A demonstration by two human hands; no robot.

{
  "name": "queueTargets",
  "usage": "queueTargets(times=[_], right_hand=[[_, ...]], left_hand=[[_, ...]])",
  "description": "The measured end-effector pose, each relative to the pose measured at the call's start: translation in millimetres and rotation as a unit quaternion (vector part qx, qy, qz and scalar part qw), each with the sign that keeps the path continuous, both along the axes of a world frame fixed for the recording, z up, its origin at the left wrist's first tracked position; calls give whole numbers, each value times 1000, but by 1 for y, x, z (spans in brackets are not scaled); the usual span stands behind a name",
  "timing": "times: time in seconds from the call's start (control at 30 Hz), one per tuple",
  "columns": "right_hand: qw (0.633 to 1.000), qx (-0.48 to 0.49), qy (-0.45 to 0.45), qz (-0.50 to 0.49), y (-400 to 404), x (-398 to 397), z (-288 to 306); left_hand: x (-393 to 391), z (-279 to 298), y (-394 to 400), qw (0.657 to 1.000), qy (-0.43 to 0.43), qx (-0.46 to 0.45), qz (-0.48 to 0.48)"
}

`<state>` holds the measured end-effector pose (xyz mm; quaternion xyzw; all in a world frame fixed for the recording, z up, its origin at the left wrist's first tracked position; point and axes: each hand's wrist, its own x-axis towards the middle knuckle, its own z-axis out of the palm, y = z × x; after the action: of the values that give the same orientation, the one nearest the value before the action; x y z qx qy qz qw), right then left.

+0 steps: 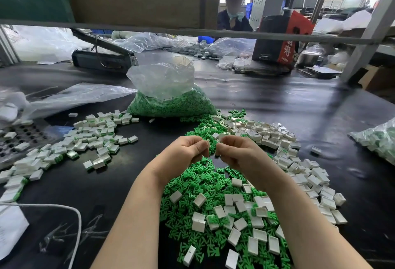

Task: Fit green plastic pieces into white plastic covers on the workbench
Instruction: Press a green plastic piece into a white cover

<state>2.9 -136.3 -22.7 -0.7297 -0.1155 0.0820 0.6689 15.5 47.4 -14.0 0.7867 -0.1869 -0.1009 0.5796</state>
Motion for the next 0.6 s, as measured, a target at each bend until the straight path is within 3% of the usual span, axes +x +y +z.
queueTargets(times=[0.37,0.6], right_hand=[[994,-72,-74,-29,7,2,0],[974,-187,-128,-27,9,3,1]], left_hand=[[2,-3,-1,1000,17,-14,-16],[2,-3,-1,1000,1,14,-5]])
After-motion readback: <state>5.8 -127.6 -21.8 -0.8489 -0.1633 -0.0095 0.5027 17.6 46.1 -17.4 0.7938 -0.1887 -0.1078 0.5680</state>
